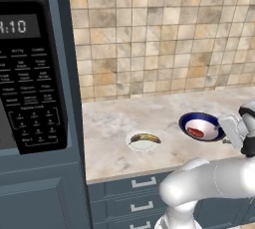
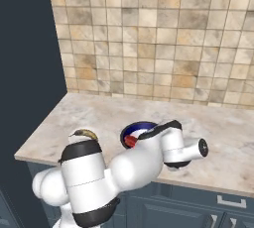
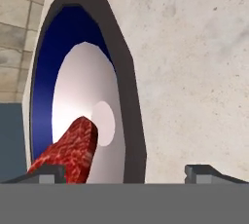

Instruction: Remove the banana from the bowl and place it on the small plate. Then place the bowl with only the steak in the microwave, close the door, and press the start button to microwave the steak.

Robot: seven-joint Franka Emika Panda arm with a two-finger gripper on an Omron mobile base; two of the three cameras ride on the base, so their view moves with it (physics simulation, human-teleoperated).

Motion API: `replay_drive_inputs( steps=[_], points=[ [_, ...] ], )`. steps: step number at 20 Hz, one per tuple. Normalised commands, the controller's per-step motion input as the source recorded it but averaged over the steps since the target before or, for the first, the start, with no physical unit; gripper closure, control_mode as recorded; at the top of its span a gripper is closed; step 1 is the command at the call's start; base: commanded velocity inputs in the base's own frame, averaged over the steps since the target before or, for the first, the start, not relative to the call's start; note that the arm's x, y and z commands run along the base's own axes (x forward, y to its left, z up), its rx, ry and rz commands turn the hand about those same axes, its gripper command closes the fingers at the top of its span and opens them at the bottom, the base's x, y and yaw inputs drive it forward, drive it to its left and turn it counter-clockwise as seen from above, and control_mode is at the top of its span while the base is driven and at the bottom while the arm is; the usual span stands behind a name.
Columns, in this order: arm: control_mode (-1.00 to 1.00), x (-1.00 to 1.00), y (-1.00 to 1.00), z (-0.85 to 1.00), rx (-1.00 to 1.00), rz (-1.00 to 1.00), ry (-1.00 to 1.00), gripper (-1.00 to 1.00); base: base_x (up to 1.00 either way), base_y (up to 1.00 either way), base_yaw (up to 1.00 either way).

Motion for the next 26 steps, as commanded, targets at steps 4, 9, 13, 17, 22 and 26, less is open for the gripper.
replay_drive_inputs(
  steps=[4,9,13,17,22,26],
  points=[
    [-1.00,0.12,0.34,-0.03,0.00,-0.04,0.00,1.00,0.00,0.00,0.00],
    [-1.00,0.01,0.34,-0.06,-0.02,0.00,0.02,1.00,0.00,0.00,0.00],
    [-1.00,-0.11,0.03,0.08,0.03,-0.04,-0.05,1.00,0.00,0.00,0.00],
    [-1.00,-0.21,0.00,0.75,0.06,-0.04,-0.13,1.00,0.00,0.00,0.00],
    [-1.00,-0.38,0.02,1.00,0.07,0.00,-0.05,1.00,0.00,0.00,0.00],
    [-1.00,-0.62,0.08,0.97,0.00,0.00,0.00,1.00,0.00,0.00,0.00]
  ],
)
